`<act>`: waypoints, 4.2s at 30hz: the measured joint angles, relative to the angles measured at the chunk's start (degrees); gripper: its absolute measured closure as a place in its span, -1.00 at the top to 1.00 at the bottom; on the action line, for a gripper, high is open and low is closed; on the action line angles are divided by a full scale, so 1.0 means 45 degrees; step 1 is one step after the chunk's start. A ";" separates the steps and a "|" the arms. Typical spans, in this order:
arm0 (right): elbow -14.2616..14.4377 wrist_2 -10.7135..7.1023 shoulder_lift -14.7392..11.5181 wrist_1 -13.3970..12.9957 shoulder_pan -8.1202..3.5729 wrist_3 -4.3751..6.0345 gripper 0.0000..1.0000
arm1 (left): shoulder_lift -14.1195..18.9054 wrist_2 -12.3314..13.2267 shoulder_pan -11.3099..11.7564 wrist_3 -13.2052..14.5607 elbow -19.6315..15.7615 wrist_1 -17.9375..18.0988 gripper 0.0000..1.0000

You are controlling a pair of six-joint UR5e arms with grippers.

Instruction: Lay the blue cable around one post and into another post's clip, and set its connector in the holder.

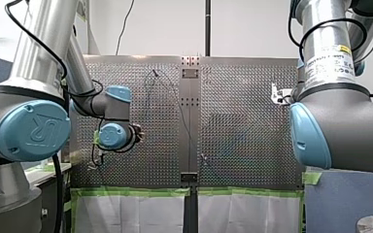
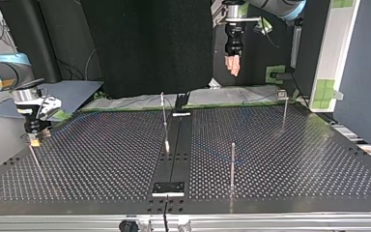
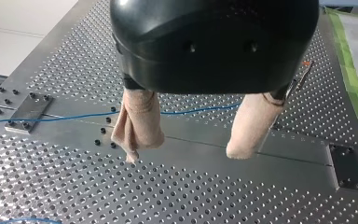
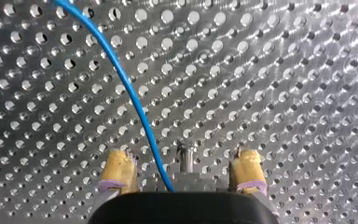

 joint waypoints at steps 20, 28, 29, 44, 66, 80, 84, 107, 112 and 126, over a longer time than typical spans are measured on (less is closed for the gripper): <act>0.0000 -0.0163 0.0000 0.0238 0.0261 -0.0332 0.98 | -0.0001 0.0000 0.0104 0.0000 0.0000 -0.0032 1.00; 0.0001 -0.0118 -0.0010 0.0524 0.0377 -0.0625 0.98 | 0.0000 0.0000 0.0136 0.0001 0.0000 -0.0069 1.00; 0.0000 -0.0108 -0.0013 0.0564 0.0384 -0.0666 0.98 | 0.0000 0.0000 0.0141 0.0002 0.0000 -0.0071 1.00; 0.0003 0.0183 -0.0294 0.1230 0.0546 -0.1258 0.98 | -0.0001 0.0000 0.0230 0.0003 0.0000 -0.0078 1.00; 0.0682 0.0800 -0.0814 0.1393 0.0834 -0.1688 0.98 | -0.0001 0.0000 0.0394 0.0000 0.0000 -0.0228 1.00; 0.2203 0.1018 -0.2339 0.0757 0.1559 -0.1123 0.98 | 0.0000 0.0242 0.0452 -0.0283 0.0000 -0.0274 1.00; 0.2714 0.1396 -0.2646 0.0373 0.2056 -0.0875 0.98 | 0.0000 0.0476 0.0451 -0.0478 0.0000 -0.0284 1.00; 0.4885 0.3767 -0.2581 -0.1337 0.4473 -0.1517 0.98 | 0.0000 0.0225 0.0450 -0.0666 0.0001 -0.0287 1.00; 0.5321 0.4276 -0.2558 -0.1595 0.4986 -0.1612 0.98 | -0.0001 0.0226 0.0451 -0.0670 0.0002 -0.0323 1.00; 0.5403 0.5803 -0.1609 -0.2420 0.6509 -0.2120 0.98 | 0.0000 0.0270 0.0452 -0.0762 0.0001 -0.0332 1.00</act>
